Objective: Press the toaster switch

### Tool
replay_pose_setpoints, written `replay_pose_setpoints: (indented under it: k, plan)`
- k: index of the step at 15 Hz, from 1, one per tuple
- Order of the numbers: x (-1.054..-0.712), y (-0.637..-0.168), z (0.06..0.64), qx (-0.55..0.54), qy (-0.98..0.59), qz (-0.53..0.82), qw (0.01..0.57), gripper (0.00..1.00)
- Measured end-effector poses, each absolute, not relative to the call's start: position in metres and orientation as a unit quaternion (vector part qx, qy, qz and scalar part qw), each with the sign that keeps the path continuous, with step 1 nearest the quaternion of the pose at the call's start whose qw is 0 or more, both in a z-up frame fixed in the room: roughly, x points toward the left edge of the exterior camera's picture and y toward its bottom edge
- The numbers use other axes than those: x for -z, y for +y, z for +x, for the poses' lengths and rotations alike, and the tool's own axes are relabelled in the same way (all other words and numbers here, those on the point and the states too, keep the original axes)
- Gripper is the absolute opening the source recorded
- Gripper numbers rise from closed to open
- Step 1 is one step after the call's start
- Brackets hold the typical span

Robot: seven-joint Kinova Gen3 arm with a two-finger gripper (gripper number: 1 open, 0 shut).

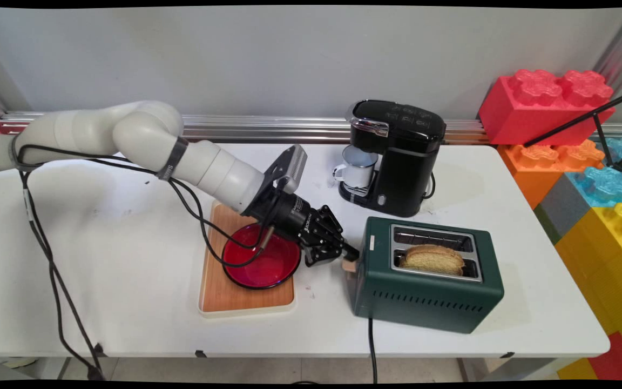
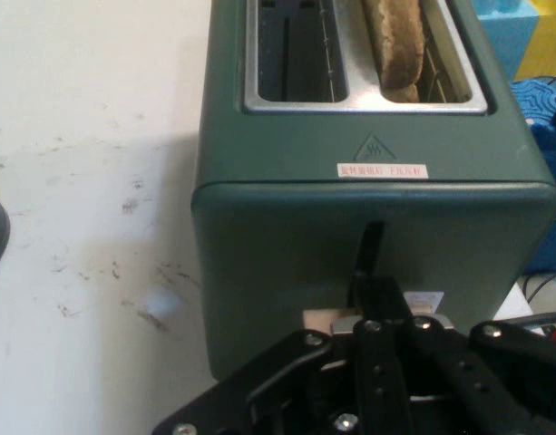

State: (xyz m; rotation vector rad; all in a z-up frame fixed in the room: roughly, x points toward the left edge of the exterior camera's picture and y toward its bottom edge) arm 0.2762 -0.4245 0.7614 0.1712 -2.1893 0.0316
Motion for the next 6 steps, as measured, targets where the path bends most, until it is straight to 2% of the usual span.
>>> replay_pose_setpoints:
  k: [6]
  plan:
    - [-0.7526, -0.4250, 0.2776, -0.012, -0.889, 0.073, 0.452, 0.00]
